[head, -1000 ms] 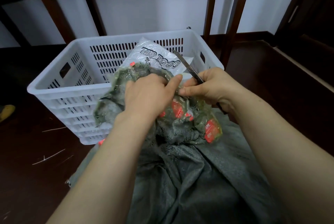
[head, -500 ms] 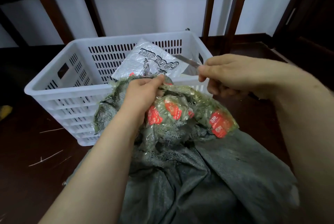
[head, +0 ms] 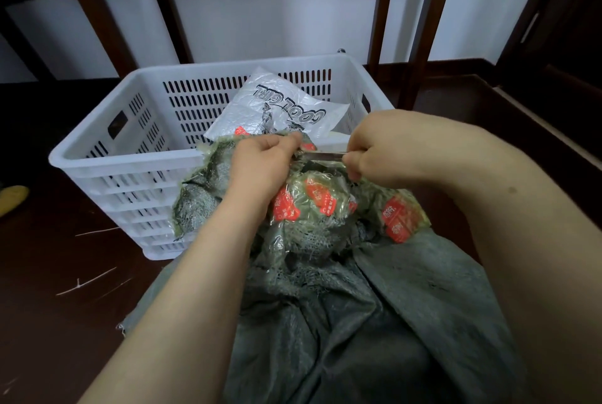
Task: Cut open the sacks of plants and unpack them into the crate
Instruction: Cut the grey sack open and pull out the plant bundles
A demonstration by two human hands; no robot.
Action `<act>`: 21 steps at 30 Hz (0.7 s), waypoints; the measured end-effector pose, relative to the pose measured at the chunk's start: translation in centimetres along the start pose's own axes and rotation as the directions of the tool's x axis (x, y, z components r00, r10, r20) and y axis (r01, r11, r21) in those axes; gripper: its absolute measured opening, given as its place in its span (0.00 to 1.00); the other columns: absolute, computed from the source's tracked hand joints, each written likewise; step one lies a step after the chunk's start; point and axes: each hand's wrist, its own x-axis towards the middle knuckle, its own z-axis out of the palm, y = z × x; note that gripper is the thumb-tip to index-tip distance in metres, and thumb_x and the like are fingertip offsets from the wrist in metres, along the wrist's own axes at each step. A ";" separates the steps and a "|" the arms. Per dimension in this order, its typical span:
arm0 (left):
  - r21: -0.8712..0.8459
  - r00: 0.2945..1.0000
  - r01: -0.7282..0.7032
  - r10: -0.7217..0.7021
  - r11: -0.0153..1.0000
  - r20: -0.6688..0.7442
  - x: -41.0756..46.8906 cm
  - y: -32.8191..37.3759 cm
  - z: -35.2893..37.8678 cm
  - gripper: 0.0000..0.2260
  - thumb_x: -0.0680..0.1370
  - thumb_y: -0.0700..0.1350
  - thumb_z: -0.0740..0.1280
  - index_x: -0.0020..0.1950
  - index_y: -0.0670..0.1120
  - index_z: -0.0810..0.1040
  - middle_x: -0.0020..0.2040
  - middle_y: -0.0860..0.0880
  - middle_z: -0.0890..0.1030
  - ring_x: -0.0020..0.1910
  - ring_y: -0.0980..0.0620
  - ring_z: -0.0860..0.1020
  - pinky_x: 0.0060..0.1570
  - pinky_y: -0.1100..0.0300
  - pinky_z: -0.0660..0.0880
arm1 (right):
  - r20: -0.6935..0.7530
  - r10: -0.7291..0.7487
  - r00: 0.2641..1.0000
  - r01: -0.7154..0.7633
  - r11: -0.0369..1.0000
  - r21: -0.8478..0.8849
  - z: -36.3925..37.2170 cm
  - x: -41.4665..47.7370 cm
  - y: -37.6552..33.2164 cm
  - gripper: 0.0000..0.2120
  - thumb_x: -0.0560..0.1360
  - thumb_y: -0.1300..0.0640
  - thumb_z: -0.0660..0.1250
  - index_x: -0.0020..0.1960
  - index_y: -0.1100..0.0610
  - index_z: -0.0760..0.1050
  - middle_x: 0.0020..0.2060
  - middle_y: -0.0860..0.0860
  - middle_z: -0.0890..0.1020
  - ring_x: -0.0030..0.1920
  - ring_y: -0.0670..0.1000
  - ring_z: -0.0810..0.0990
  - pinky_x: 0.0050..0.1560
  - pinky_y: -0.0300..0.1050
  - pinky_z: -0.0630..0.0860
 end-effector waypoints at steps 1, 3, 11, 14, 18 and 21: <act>0.050 0.999 -0.036 0.036 0.998 -0.006 0.2 -0.2 0.0 0.17 0.75 0.49 0.69 0.27 0.47 0.74 0.22 0.54 0.69 0.20 0.56 0.64 0.25 0.65 0.63 | 0.005 0.001 1.000 -0.001 1.000 -0.019 0.1 0.1 -0.1 0.10 0.78 0.57 0.59 0.48 0.57 0.78 0.44 0.53 0.80 0.47 0.56 0.79 0.50 0.51 0.78; 0.141 0.994 -0.107 0.108 0.984 -0.002 0.3 -0.5 0.0 0.18 0.76 0.50 0.68 0.27 0.46 0.74 0.16 0.56 0.65 0.17 0.58 0.61 0.27 0.64 0.60 | 0.011 0.012 1.000 -0.011 0.998 -0.063 0.1 0.1 -0.1 0.08 0.77 0.56 0.59 0.44 0.55 0.76 0.39 0.50 0.77 0.44 0.55 0.78 0.47 0.49 0.77; 0.493 0.904 -0.389 0.425 0.778 0.043 0.0 -0.5 0.1 0.19 0.77 0.49 0.65 0.28 0.42 0.74 0.22 0.47 0.68 0.27 0.45 0.68 0.31 0.55 0.67 | -0.032 0.027 0.999 -0.034 0.973 -0.230 1.1 -0.5 -2.5 0.15 0.77 0.59 0.58 0.33 0.54 0.59 0.32 0.47 0.64 0.30 0.48 0.62 0.37 0.46 0.63; 0.521 0.879 -0.433 0.472 0.735 0.064 -0.3 -0.4 0.2 0.20 0.77 0.48 0.65 0.26 0.44 0.69 0.21 0.50 0.62 0.31 0.38 0.68 0.32 0.55 0.67 | -0.007 0.002 1.000 -0.004 0.976 -0.218 1.8 -0.3 -3.3 0.10 0.77 0.61 0.58 0.37 0.54 0.63 0.32 0.47 0.62 0.39 0.51 0.65 0.38 0.47 0.64; 0.540 0.874 -0.433 0.484 0.722 0.054 -0.2 -0.8 -0.1 0.16 0.78 0.48 0.64 0.33 0.42 0.78 0.23 0.49 0.64 0.34 0.37 0.72 0.35 0.52 0.71 | 0.022 -0.006 1.000 0.010 0.985 -0.174 2.4 0.0 -3.5 0.04 0.76 0.60 0.59 0.42 0.55 0.67 0.34 0.46 0.66 0.34 0.49 0.65 0.32 0.43 0.63; 0.569 0.880 -0.398 0.475 0.720 0.014 0.3 -1.2 -0.8 0.15 0.79 0.49 0.63 0.38 0.41 0.81 0.26 0.46 0.69 0.35 0.38 0.73 0.37 0.50 0.73 | 0.084 0.022 0.996 -0.008 0.987 -0.160 2.4 0.1 -3.3 0.11 0.74 0.60 0.60 0.34 0.55 0.62 0.33 0.48 0.68 0.31 0.48 0.65 0.33 0.43 0.66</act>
